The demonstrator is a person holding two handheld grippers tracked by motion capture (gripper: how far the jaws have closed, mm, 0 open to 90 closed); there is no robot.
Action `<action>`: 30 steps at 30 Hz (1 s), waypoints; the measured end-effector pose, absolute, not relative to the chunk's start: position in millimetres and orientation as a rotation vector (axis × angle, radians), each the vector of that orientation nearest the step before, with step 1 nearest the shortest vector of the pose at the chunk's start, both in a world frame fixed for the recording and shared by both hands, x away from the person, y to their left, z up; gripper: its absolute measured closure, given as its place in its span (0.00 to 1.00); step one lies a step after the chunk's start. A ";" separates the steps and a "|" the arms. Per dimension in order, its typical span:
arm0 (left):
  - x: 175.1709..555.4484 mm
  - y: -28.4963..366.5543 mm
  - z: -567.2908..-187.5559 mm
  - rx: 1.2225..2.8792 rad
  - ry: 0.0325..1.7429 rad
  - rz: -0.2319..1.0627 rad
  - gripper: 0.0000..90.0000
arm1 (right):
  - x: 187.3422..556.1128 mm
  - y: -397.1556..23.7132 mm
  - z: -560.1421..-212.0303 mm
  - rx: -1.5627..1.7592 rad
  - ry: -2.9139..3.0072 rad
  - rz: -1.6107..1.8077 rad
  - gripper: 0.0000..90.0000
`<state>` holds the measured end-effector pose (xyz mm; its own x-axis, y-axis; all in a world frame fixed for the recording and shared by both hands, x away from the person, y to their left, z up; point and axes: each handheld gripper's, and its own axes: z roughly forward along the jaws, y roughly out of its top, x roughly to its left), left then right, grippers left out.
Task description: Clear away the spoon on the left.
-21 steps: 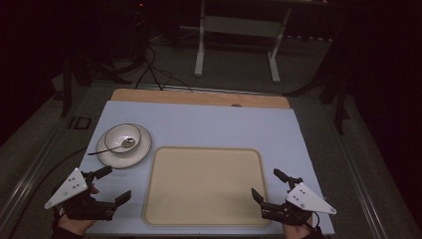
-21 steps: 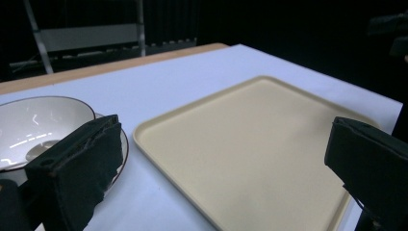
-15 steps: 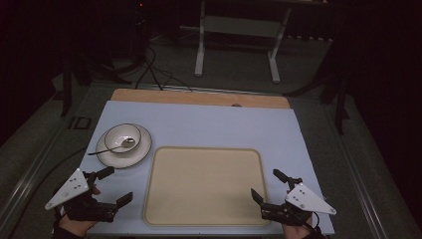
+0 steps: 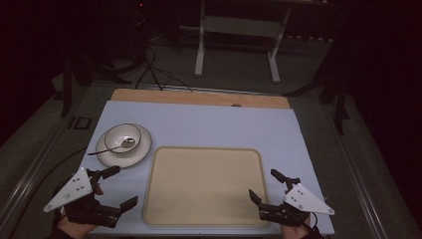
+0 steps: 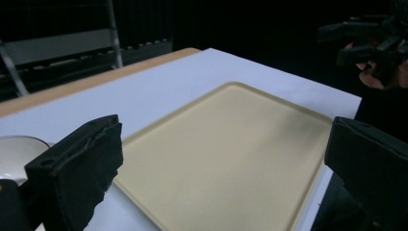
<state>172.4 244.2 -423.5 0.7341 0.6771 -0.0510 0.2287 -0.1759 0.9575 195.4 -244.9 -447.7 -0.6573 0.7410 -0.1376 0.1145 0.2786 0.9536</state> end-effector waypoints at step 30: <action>225.3 310.8 -411.7 1.633 1.223 0.612 0.09 | 194.1 -239.8 -448.2 0.746 1.989 1.402 0.14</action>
<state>225.3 310.8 -411.7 0.3688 0.9174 -0.1494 0.4299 -0.0258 0.9025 194.1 -239.8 -448.2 -0.6706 0.7277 -0.1441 0.1090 0.2888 0.9512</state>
